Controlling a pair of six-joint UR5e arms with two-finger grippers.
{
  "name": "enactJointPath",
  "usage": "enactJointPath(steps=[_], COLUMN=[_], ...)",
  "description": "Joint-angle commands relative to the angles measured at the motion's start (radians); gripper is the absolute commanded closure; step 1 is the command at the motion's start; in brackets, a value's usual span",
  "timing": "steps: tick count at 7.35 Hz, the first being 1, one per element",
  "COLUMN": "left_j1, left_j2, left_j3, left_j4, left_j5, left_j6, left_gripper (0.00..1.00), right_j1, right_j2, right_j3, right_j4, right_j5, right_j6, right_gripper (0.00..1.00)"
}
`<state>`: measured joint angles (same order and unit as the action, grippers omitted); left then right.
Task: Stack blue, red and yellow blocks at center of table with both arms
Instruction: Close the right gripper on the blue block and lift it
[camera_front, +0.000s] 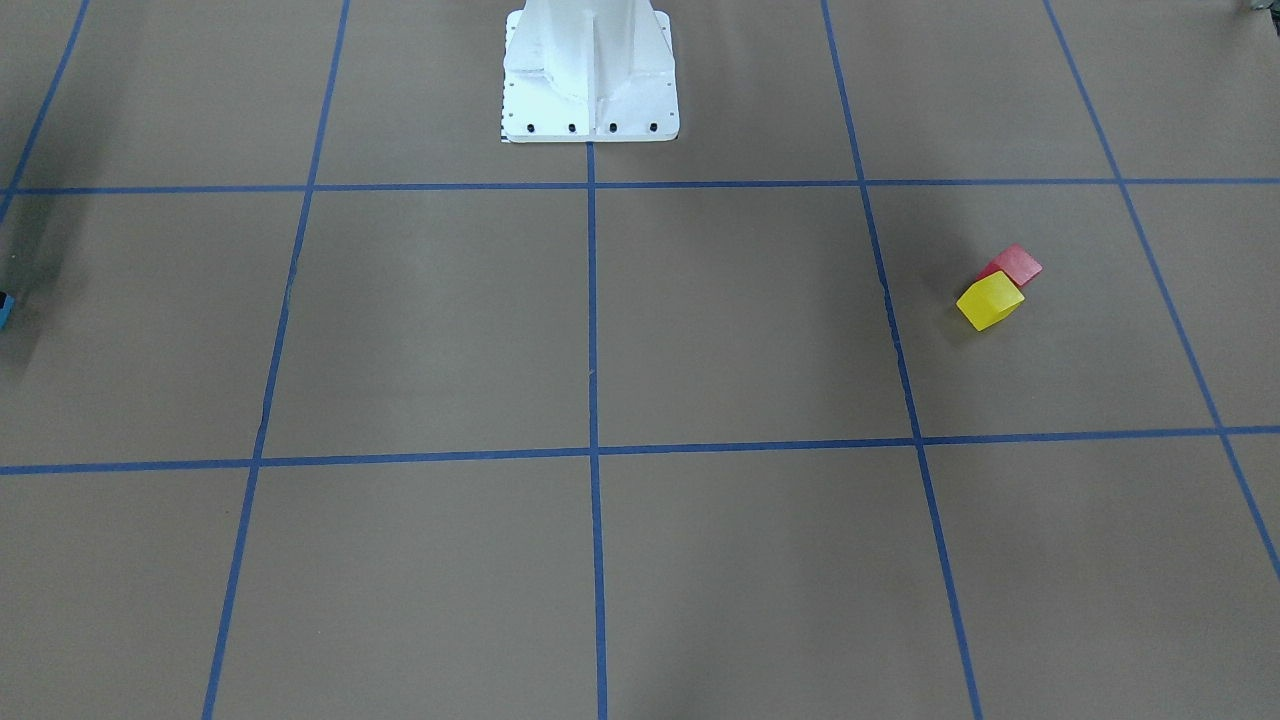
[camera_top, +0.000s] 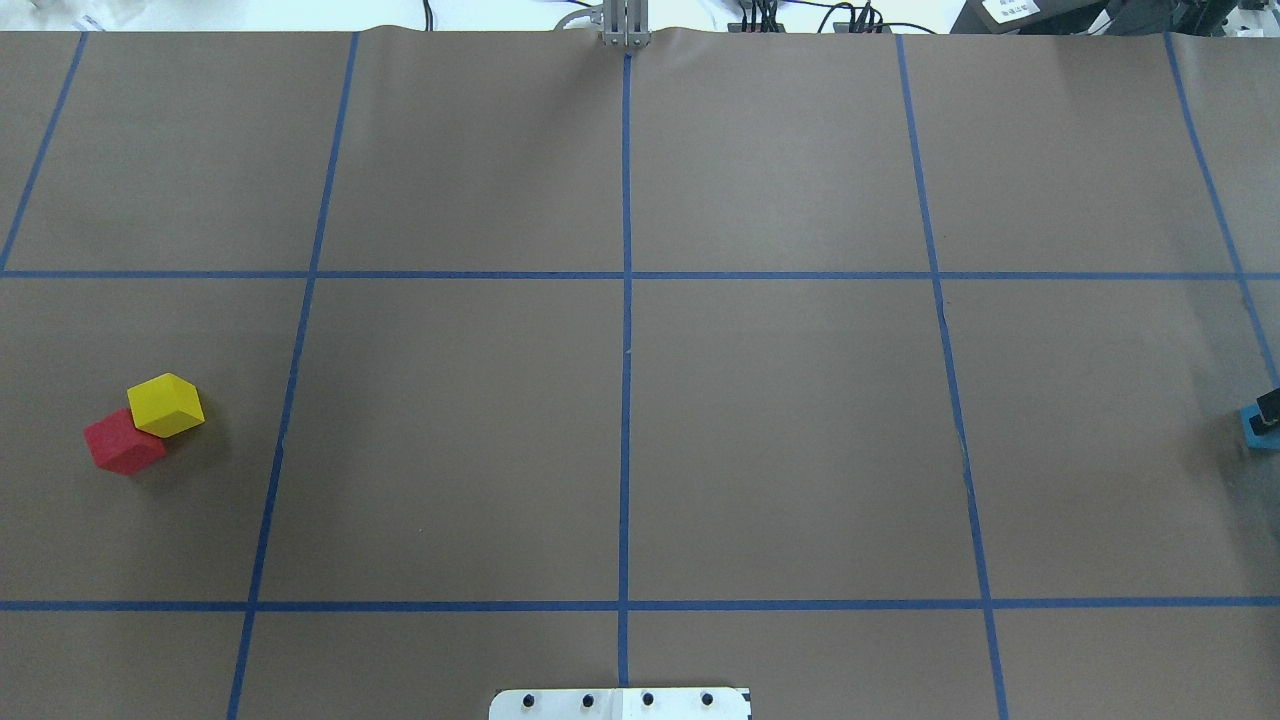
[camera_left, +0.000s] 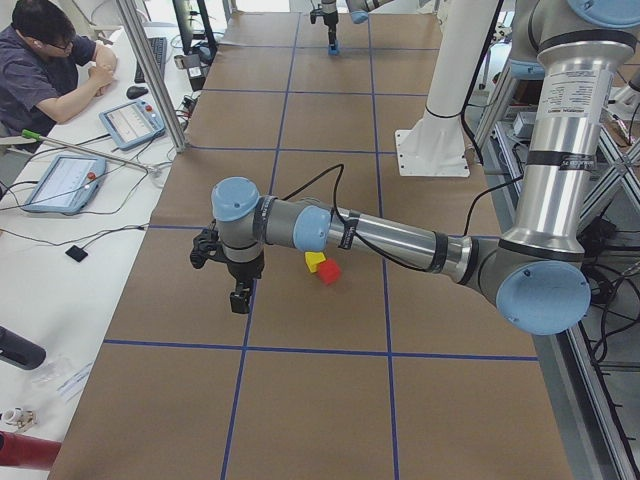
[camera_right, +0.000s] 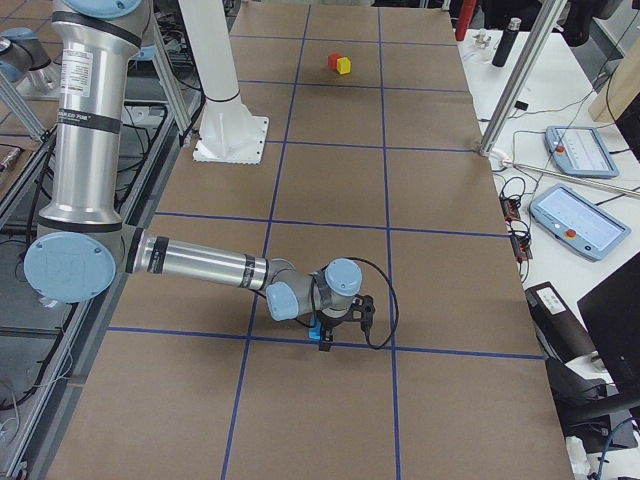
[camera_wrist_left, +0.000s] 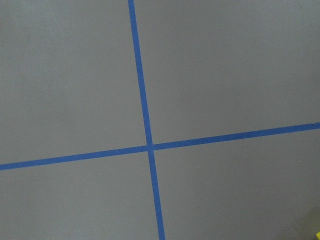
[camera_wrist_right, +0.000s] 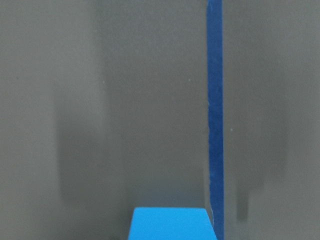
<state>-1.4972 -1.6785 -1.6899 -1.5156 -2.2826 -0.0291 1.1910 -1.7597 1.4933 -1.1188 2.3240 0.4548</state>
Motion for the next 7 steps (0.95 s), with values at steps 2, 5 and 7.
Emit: enactJointPath(steps=[2, 5, 7], left_j1=[0.0, 0.0, 0.0], left_j2=[0.0, 0.003, 0.003], left_j3=[-0.008, -0.011, -0.011], left_j4=[0.0, 0.002, 0.003], left_j5=[0.0, 0.0, 0.0], left_j6=[-0.002, -0.002, -0.002], left_gripper=[0.0, 0.0, 0.0], right_j1=[-0.011, -0.011, 0.037], right_j2=[-0.01, -0.01, 0.003], right_j3=[0.007, 0.056, 0.196], right_j4=[-0.001, 0.002, -0.142], right_j5=[-0.006, 0.001, 0.037], right_j6=[0.001, 0.008, 0.01], right_gripper=[0.2, 1.0, 1.0])
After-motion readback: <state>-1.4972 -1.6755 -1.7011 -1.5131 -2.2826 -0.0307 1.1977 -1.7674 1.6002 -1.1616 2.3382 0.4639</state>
